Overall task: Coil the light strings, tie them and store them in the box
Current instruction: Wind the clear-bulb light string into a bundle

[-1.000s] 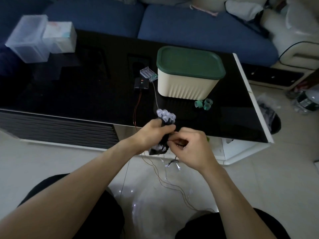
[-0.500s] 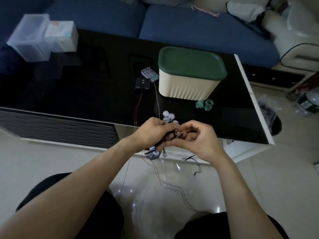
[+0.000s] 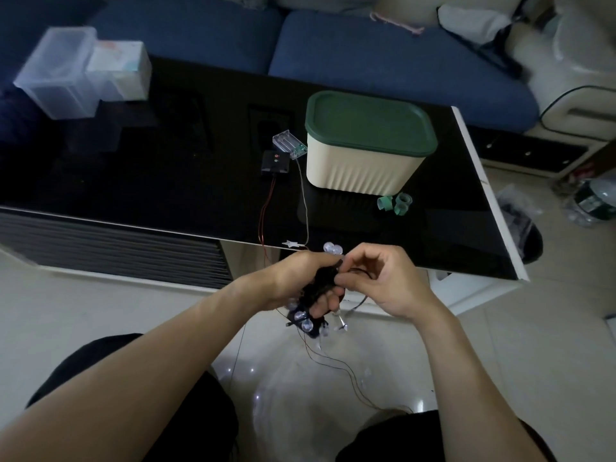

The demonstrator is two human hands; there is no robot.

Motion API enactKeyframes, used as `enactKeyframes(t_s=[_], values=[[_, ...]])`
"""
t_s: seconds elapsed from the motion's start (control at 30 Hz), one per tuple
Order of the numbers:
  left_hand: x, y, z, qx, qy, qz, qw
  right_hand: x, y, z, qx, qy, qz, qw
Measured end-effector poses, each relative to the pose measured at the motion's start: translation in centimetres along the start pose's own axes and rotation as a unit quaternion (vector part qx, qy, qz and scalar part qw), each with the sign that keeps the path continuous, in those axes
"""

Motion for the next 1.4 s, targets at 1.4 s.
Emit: enactKeyframes(t_s=[1.4], values=[[-0.5, -7.4, 1.2, -0.220, 0.160, 0.546, 0.792, -3.6, 3.6, 1.0, -0.102, 0.210, 0.046, 0.971]])
Point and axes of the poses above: each hand's wrist, its own z-axis away from the middle knuckle, its own y-axis out of the palm, x = y × z, the point moved 7 cm from there along -z, towards the middle knuckle, and after that the axes turned 11 degrees about -y, right-handed, at the moved point
